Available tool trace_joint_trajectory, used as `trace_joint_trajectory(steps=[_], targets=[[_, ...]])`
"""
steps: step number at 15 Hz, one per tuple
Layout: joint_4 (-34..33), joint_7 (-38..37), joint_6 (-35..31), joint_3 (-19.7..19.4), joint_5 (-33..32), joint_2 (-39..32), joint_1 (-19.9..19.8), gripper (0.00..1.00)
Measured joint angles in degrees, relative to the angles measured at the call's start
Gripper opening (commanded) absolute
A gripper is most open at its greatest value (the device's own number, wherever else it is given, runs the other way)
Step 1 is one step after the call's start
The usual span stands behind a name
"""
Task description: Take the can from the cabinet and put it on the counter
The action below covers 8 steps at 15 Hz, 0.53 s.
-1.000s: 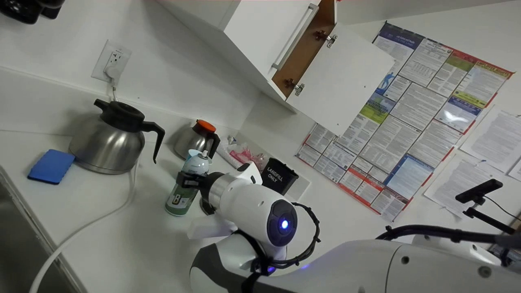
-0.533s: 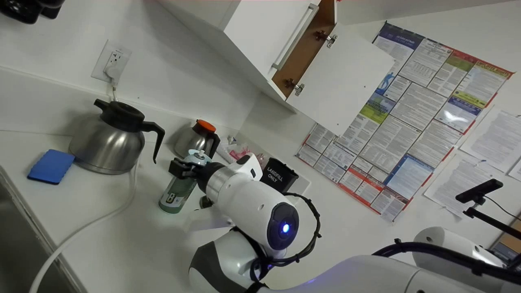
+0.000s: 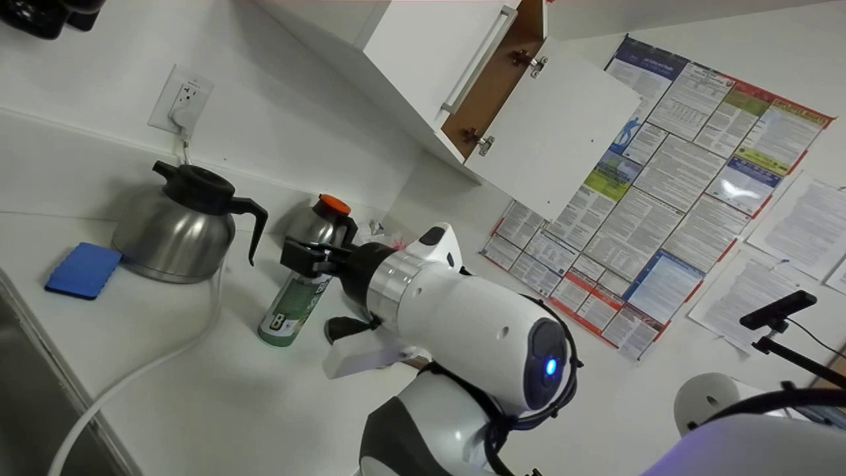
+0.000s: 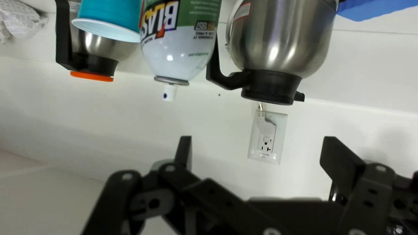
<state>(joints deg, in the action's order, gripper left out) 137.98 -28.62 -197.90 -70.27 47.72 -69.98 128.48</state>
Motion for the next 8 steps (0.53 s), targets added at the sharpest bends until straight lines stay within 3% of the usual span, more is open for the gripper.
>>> trace_joint_trajectory(steps=[5, 8], targets=[[6.61, -1.01, 0.03, -5.3, -4.99, 7.47, 6.29, 1.0], [6.76, -0.9, 0.03, -5.29, -5.09, 7.97, 6.35, 1.0]])
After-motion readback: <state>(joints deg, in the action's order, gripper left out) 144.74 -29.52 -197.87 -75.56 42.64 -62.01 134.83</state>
